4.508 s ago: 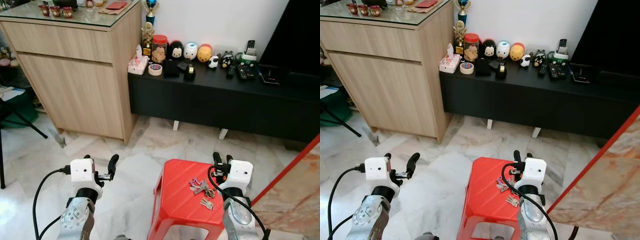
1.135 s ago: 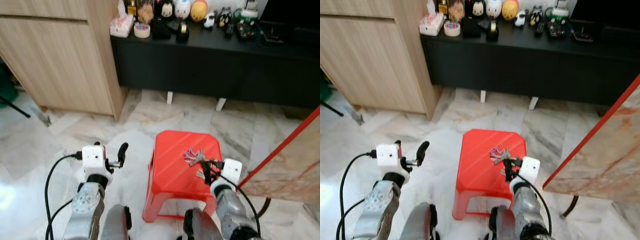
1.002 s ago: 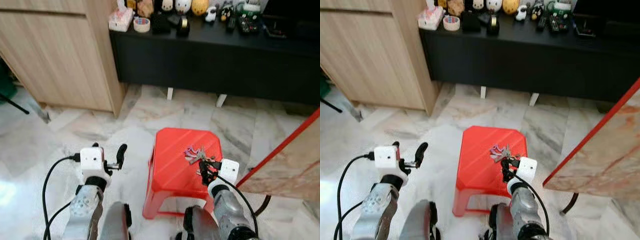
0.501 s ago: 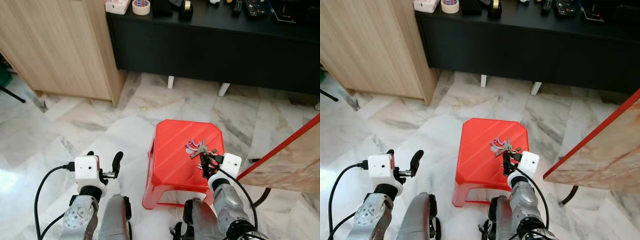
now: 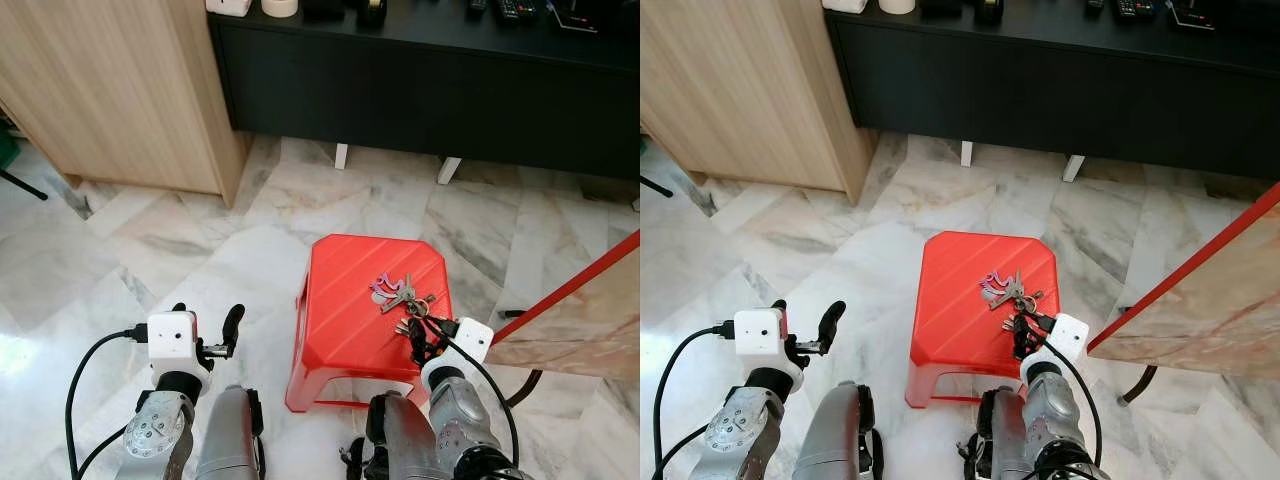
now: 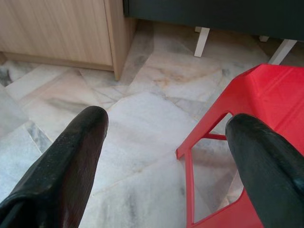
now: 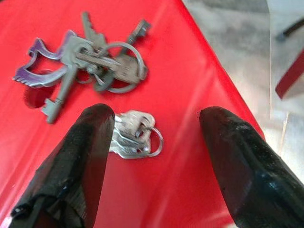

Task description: Hang keys on a hook

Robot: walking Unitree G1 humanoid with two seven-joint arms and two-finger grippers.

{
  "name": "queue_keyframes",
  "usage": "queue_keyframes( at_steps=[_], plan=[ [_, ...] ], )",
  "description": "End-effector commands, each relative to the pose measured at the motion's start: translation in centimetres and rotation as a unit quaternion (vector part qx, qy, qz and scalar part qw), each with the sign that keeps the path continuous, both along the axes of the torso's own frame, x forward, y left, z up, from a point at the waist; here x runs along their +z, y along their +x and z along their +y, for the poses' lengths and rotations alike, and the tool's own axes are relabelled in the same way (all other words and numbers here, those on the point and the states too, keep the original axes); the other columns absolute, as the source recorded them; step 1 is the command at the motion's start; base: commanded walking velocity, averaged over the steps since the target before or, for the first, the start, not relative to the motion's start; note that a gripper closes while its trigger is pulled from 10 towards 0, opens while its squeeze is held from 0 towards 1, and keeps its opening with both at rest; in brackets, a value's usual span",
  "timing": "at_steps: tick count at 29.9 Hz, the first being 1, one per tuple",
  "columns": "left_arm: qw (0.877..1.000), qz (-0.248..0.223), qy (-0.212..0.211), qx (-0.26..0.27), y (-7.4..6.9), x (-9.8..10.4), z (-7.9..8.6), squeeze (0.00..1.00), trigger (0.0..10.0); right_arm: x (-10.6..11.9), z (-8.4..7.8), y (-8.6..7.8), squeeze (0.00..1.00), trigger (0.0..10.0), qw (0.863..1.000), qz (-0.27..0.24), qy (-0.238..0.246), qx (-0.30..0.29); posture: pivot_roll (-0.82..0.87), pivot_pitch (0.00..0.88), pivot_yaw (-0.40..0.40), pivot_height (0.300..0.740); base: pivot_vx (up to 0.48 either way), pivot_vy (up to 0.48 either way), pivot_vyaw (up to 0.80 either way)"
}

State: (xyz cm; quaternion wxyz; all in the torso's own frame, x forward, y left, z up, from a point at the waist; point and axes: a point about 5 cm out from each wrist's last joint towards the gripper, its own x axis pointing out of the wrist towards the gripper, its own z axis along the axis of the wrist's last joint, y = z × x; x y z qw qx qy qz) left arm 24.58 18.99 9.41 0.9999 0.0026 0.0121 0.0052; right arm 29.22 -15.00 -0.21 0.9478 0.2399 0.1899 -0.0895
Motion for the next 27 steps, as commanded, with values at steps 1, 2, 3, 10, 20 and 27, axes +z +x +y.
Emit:
queue_keyframes(
  at_steps=[1,2,3,10,20,27],
  plan=[
    [1.0,0.016,0.005,-0.005,-0.5,-0.5,-0.1,0.0,10.0,-1.3,0.0,-1.2,0.0,10.0,1.0,0.028,0.011,-0.005,0.13,0.281,-0.072,0.622,0.0,0.0,0.0],
    [1.0,0.018,0.006,-0.006,-0.6,-0.5,-0.1,0.0,10.0,-1.4,0.2,-1.3,0.0,10.0,0.999,0.03,0.016,-0.001,0.13,0.282,-0.07,0.622,0.0,0.0,0.0],
    [1.0,0.019,0.006,-0.007,-0.6,-0.5,-0.1,0.0,10.0,-1.4,0.3,-1.4,0.0,10.0,0.999,0.031,0.019,0.0,0.13,0.284,-0.069,0.622,0.0,0.0,0.0],
    [1.0,0.022,0.007,-0.009,-0.7,-0.6,-0.1,0.0,10.0,-1.8,0.8,-1.6,0.0,10.0,0.999,0.044,0.011,0.026,0.13,0.291,-0.067,0.622,0.0,0.0,0.0],
    [1.0,0.028,0.006,-0.011,-0.6,-0.8,-0.3,0.0,10.0,-1.9,1.8,-1.7,0.0,10.0,0.997,0.051,0.003,0.065,0.13,0.285,-0.063,0.622,0.0,0.0,0.0],
    [0.999,0.03,0.003,-0.013,-0.4,-0.9,-0.4,0.0,10.0,-2.0,2.0,-1.9,0.0,0.0,0.995,0.053,-0.009,0.082,0.13,0.28,-0.061,0.622,0.0,0.0,0.0]
  ],
)
